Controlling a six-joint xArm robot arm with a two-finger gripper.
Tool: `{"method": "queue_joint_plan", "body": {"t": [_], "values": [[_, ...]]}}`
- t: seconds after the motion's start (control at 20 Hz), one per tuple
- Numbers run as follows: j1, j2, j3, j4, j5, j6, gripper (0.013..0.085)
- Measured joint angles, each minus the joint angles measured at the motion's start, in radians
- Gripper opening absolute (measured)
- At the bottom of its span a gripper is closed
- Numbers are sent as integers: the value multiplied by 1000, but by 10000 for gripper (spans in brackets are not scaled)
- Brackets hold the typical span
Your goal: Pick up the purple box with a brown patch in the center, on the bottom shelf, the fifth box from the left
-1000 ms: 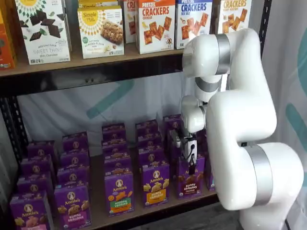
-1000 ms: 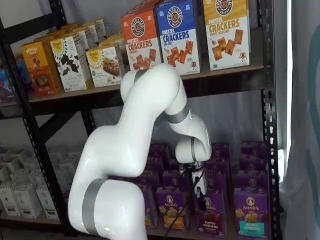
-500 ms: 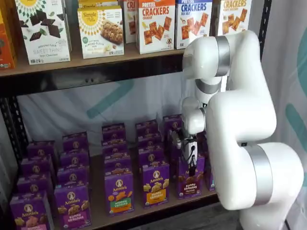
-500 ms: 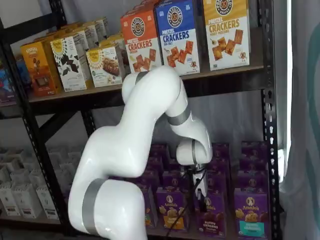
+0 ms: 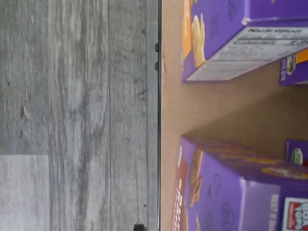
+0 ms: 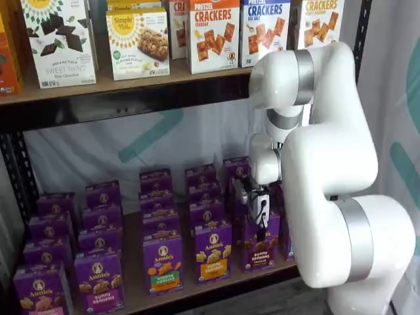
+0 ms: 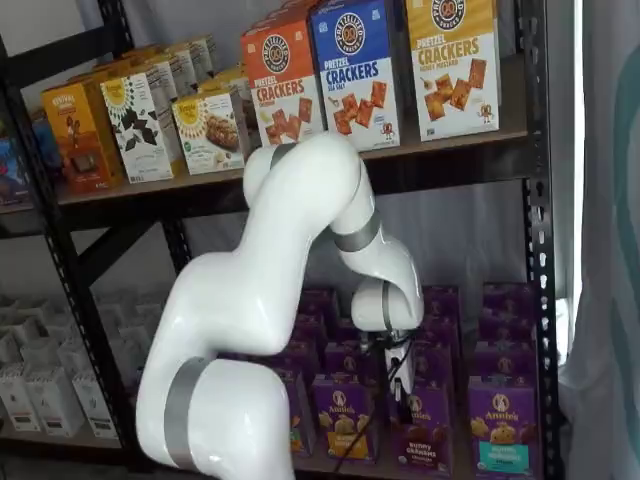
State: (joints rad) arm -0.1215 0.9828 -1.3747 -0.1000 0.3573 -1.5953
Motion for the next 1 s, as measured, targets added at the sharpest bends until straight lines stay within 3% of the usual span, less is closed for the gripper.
{"method": "queue_joint_plan", "body": {"t": [0.2,0.6,0.7,0.9,1.0], "values": [[0,-1,4,-5,-5,5,610],[1,-2,13,-15,-18,15,610],[2,-3,15,-11,-20,12,530],[2,-5,21,-7,-26,8,450],[0,-6,27,-8,-40,8,450]]}}
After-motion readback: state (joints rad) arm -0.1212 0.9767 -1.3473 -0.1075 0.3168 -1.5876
